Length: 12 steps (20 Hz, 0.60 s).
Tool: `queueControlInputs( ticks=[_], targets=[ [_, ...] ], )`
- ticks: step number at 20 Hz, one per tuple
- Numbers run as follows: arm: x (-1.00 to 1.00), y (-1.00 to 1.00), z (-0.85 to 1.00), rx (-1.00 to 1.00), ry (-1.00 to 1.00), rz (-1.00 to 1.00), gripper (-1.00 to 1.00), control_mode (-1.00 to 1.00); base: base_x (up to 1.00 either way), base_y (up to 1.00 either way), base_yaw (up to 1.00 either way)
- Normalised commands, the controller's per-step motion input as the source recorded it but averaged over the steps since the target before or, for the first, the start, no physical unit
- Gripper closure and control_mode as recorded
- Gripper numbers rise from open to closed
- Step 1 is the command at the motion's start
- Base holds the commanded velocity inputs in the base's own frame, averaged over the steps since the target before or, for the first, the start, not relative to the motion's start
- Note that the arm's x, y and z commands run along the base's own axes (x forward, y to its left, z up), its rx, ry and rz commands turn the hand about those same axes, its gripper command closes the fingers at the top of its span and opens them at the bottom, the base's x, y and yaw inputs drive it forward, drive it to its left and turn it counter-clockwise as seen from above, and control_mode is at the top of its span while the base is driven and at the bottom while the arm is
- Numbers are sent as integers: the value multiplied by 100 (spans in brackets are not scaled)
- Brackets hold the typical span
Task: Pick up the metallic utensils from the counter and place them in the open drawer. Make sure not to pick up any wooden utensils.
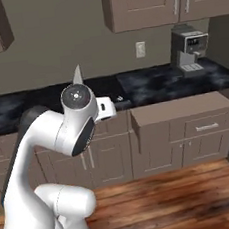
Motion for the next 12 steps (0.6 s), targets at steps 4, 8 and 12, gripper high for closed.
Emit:
queueControlInputs(
  ticks=[4, 8, 12],
  targets=[
    [0, 0, 0, 0, 0, 0, 100, 100, 100, 33, -56],
    [0, 0, 0, 0, 0, 0, 100, 100, 100, 32, -61],
    [0, 0, 0, 0, 0, 0, 100, 100, 80, 8, -58]
  ],
)
